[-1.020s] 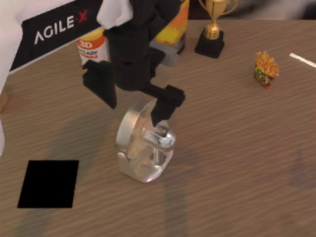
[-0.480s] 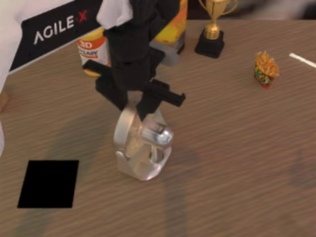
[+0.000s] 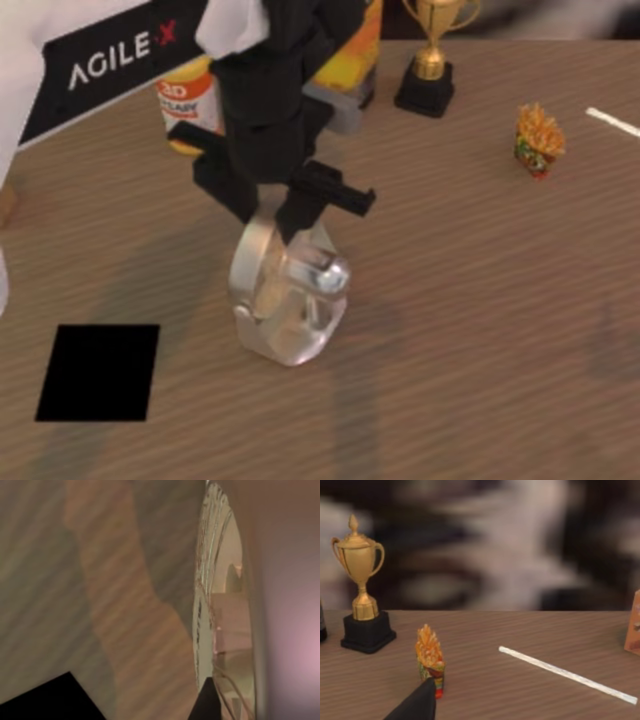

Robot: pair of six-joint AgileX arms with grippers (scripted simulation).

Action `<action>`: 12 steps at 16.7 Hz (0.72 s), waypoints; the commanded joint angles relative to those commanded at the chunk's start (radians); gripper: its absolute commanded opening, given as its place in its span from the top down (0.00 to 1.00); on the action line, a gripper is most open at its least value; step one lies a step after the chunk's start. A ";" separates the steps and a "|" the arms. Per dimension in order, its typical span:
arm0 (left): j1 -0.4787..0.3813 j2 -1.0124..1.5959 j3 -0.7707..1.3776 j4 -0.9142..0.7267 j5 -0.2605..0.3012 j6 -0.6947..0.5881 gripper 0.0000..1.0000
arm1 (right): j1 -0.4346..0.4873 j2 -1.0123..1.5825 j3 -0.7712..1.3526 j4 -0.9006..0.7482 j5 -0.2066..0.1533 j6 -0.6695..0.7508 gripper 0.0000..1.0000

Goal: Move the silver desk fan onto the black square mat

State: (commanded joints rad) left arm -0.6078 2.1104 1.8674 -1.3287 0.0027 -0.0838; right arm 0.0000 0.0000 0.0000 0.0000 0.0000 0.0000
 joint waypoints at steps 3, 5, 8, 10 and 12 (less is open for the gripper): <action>0.001 0.001 0.004 -0.004 0.000 0.002 1.00 | 0.000 0.000 0.000 0.000 0.000 0.000 0.00; 0.004 0.008 0.042 -0.041 0.000 0.001 1.00 | 0.000 0.000 0.000 0.000 0.000 0.000 0.00; 0.013 0.020 0.165 -0.143 0.000 -0.001 1.00 | 0.000 0.000 0.000 0.000 0.000 0.000 0.00; 0.017 0.024 0.222 -0.198 0.000 0.000 1.00 | 0.000 0.000 0.000 0.000 0.000 0.000 0.00; 0.019 0.025 0.237 -0.213 0.000 0.000 1.00 | 0.000 0.000 0.000 0.000 0.000 0.000 0.00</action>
State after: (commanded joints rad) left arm -0.5886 2.1351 2.1043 -1.5413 0.0025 -0.0839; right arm 0.0000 0.0000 0.0000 0.0000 0.0000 0.0000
